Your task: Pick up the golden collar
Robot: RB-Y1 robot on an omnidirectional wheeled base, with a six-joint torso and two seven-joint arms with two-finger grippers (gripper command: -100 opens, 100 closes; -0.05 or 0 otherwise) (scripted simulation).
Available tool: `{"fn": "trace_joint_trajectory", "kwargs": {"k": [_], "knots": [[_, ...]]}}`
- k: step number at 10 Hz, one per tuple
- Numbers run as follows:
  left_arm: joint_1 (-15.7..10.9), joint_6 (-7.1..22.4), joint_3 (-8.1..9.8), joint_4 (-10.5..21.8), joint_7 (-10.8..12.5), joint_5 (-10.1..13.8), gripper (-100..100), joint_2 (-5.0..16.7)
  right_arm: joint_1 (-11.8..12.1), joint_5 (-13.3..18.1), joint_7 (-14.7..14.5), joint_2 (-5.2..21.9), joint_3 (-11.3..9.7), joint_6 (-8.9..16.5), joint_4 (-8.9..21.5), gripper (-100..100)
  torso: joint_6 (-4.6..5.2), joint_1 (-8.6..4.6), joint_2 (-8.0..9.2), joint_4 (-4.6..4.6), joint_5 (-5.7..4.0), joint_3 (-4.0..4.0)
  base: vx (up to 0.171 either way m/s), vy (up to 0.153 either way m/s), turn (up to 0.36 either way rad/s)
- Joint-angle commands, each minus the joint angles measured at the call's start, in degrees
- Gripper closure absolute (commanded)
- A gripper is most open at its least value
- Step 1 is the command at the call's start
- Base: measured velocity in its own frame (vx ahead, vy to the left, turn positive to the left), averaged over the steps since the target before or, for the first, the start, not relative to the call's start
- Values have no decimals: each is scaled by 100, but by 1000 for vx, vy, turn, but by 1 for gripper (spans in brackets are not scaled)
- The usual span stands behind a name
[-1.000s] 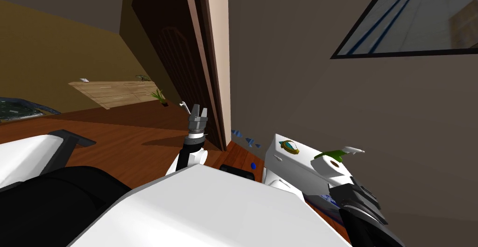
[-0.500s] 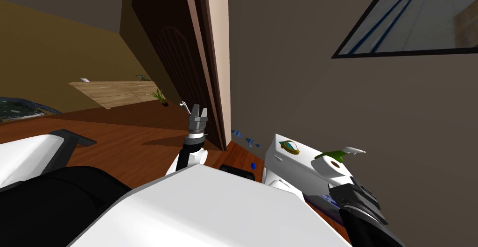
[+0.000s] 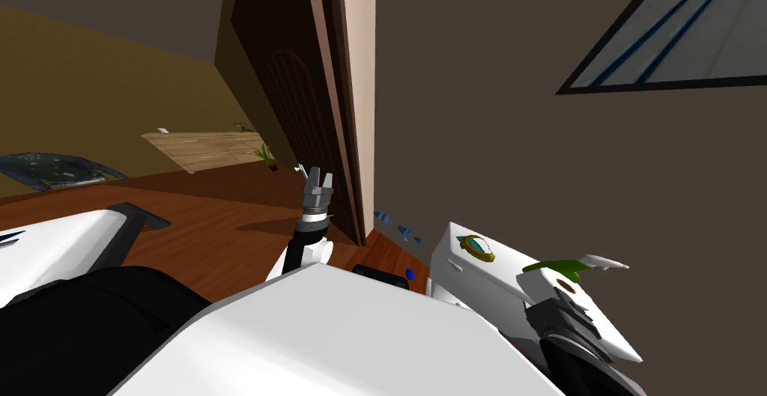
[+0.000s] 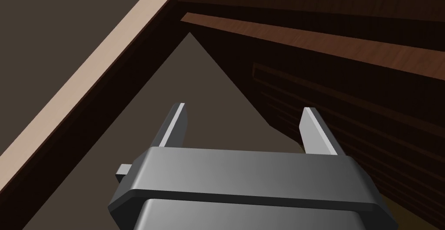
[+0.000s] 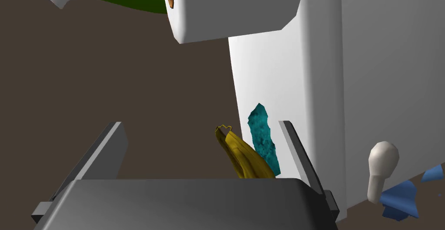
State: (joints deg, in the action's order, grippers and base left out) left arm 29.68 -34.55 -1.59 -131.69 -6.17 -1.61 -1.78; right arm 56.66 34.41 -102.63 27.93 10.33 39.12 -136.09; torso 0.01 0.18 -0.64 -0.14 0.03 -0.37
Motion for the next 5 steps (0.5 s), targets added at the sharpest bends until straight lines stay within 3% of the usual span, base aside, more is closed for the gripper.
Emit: {"fn": "trace_joint_trajectory", "kwargs": {"k": [1, 5], "knots": [[0, 0, 0, 0, 0, 0, 0, 0, 16, 32, -43, 54, -103, -43, 179, -100, 0, 0, 0, 0, 0, 0, 129, 42, 90], [0, 0, 0, 0, 0, 0, 0, 0, 120, 89, -188, 236, -397, -103, 608, -100, -1, 8, -7, -1, 2, -4, 156, 72, 124]]}}
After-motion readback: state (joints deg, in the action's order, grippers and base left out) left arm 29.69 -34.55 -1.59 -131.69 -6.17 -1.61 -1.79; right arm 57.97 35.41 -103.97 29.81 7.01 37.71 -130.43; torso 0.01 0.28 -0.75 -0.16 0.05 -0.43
